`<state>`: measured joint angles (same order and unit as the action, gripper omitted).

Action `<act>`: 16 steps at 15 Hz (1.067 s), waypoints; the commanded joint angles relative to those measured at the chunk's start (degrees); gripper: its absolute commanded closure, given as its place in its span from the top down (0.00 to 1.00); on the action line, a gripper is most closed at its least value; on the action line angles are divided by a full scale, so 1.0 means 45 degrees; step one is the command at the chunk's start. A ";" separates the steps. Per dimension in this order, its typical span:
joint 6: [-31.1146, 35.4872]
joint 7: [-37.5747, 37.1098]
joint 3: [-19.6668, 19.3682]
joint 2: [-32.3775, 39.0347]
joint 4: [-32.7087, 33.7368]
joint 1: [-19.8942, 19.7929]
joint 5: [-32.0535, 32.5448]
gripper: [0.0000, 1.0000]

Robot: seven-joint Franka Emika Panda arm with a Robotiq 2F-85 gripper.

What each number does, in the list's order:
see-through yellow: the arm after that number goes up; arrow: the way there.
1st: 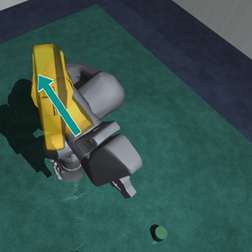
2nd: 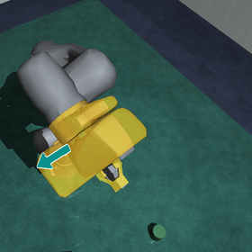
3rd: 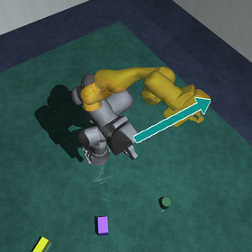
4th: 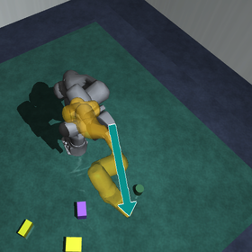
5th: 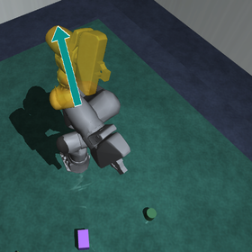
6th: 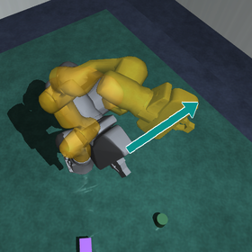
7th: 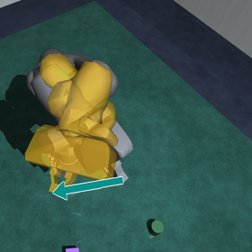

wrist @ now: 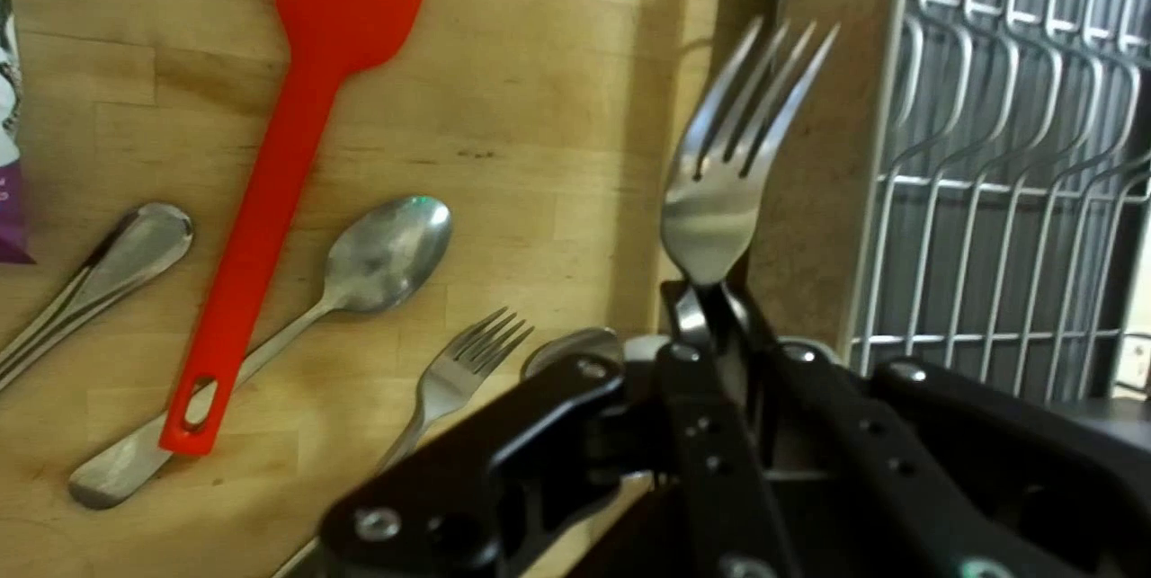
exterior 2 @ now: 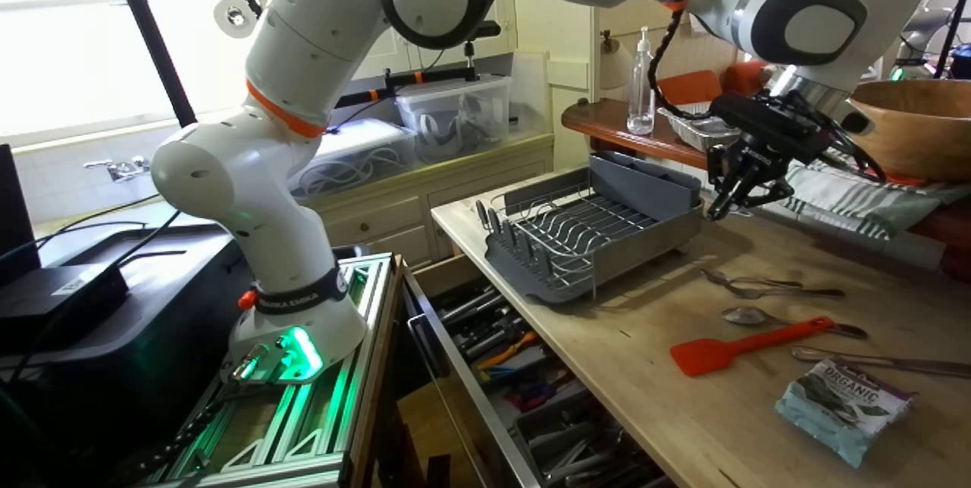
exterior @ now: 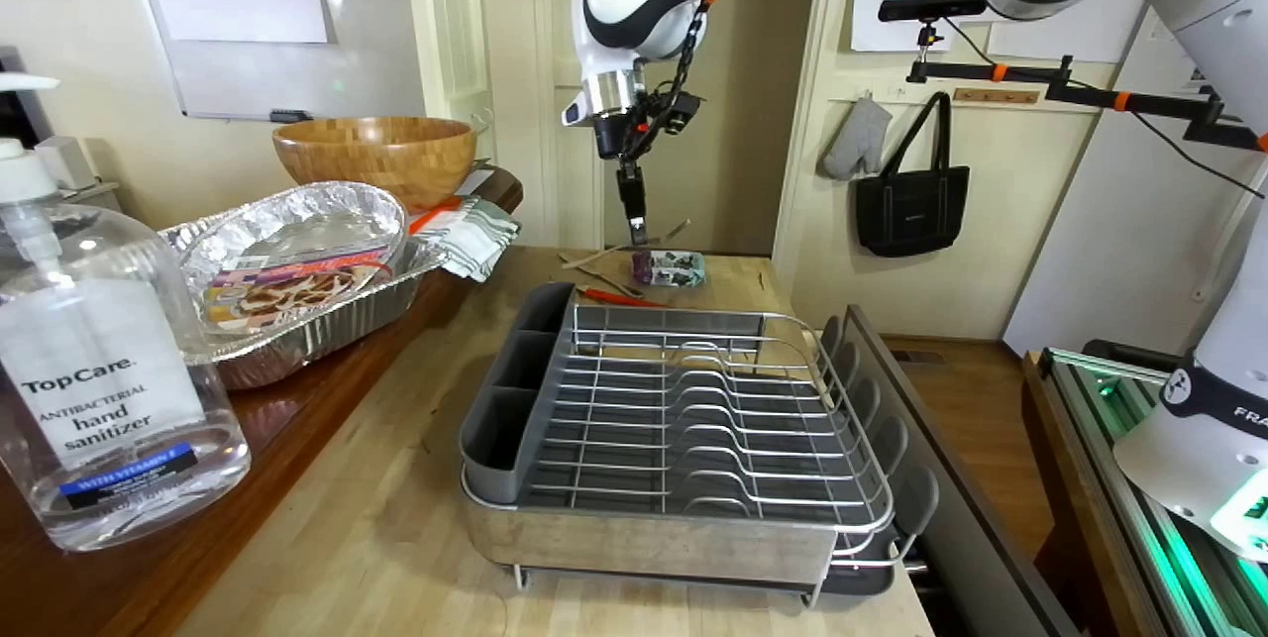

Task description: Move the fork on the table to the rightmost cutlery section of the plate rack

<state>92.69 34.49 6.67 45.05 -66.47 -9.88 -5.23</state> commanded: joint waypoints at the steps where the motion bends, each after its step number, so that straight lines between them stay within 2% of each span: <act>1: -0.1886 0.0990 -0.0160 -0.0113 0.0479 0.0194 0.0561 0.02; 8: -0.4455 0.1737 -0.0423 0.0488 0.2326 0.0779 0.1759 0.02; 16: -0.5270 0.2148 -0.0429 0.1681 0.4601 0.1473 0.2388 0.02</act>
<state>72.68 42.30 5.35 48.52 -52.95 -4.84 3.85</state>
